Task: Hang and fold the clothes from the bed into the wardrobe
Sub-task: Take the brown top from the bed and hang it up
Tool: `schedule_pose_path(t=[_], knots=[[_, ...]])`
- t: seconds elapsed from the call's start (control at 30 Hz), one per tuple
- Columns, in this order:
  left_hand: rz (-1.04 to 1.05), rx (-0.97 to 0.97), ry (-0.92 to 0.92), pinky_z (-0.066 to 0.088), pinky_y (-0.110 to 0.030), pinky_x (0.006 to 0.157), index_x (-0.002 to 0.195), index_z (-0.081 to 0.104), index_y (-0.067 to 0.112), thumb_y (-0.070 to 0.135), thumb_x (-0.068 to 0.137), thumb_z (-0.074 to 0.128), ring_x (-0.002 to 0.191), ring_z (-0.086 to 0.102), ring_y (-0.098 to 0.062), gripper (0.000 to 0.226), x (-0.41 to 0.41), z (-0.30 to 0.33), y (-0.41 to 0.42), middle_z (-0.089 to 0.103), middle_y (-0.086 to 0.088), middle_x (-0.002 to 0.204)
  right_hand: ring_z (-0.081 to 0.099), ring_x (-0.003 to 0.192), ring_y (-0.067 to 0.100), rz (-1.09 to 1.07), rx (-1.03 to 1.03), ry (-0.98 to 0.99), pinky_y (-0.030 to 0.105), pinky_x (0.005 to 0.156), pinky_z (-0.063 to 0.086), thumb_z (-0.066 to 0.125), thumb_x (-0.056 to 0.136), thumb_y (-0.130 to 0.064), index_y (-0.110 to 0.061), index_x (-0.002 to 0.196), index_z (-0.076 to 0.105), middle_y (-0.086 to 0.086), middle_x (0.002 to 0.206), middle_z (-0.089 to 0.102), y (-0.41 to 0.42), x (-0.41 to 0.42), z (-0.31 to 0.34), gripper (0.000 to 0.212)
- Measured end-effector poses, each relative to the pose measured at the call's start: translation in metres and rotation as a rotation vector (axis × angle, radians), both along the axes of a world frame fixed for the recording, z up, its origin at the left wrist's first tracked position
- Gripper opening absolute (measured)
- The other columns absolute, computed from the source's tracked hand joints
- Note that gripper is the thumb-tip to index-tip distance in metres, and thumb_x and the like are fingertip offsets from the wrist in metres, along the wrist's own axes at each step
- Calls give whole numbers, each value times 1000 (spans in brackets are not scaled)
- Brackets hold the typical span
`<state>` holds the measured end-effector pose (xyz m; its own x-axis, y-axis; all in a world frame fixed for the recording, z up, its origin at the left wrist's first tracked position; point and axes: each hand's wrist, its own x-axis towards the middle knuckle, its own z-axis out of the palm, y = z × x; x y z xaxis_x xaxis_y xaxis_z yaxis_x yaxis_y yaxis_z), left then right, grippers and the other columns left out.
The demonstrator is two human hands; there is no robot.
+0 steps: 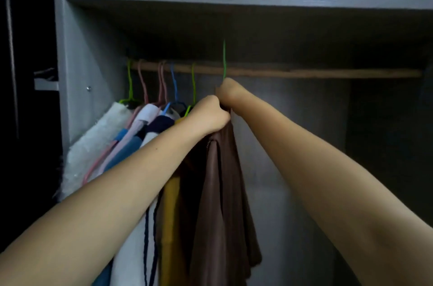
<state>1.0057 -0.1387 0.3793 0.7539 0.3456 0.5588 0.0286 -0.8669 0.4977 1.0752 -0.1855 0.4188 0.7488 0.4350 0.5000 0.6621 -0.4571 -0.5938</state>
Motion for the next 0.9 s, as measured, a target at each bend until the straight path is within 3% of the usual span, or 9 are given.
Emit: schedule_pose_path(t=[0.07,0.13,0.17,0.23,0.33,0.5,0.67,0.77,0.9], knots=[[87,102,43,44,-31,68,108,62,7,19,88,54,93,61,-29,25,6,4,11,64,-15,104,41,58,16,-30,-107,-15,23,49,33,39,97,-4,-6,68,43,6,69,45,12,7,5,30],[241,277,115,43,-40,89,119,56,10,24,89,52,109,55,-30,33,13,1,19,58,-12,119,56,80,26,-34,-190,-44,28,65,42,43,98,-7,-3,86,57,15,90,57,24,15,3,19],[305,364,156,33,-48,103,126,52,10,24,90,51,123,45,-30,38,17,-5,23,52,-12,128,59,97,30,-41,-231,-42,31,76,44,44,99,-11,0,104,62,17,107,61,31,20,-1,22],[363,462,224,10,-56,114,137,45,11,23,90,49,140,22,-27,48,23,-21,33,37,-10,145,55,118,31,-51,-327,-27,34,91,44,41,100,-15,2,122,59,18,128,58,46,23,-13,32],[412,567,228,3,-52,116,144,39,13,26,91,48,147,4,-23,55,25,-46,50,19,-7,157,51,122,35,-39,-257,-21,41,99,39,39,99,-14,2,125,56,20,131,55,59,29,-33,35],[419,616,142,3,-50,117,148,24,7,22,92,46,147,6,-22,62,15,-50,57,17,-7,158,45,127,36,-15,-229,-14,57,107,29,33,101,-30,-8,129,53,19,133,52,60,35,-41,41],[457,762,105,-1,-59,113,150,14,5,24,95,45,147,2,-26,66,9,-65,33,11,-13,159,25,142,29,-168,-179,-195,62,111,5,21,102,-46,-19,149,26,12,151,34,8,44,-83,54],[376,836,1,-3,-62,112,151,14,6,24,96,43,147,5,-29,65,15,-81,2,14,-16,158,3,149,20,-297,-206,-305,58,114,-5,21,103,-43,-21,153,12,5,160,14,-48,49,-115,55],[116,799,8,0,-60,112,152,16,15,30,96,42,146,11,-27,63,34,-120,-48,20,-14,157,-7,149,17,-459,-325,-302,55,114,-9,20,103,-43,-24,154,7,2,162,5,-133,39,-162,56]])
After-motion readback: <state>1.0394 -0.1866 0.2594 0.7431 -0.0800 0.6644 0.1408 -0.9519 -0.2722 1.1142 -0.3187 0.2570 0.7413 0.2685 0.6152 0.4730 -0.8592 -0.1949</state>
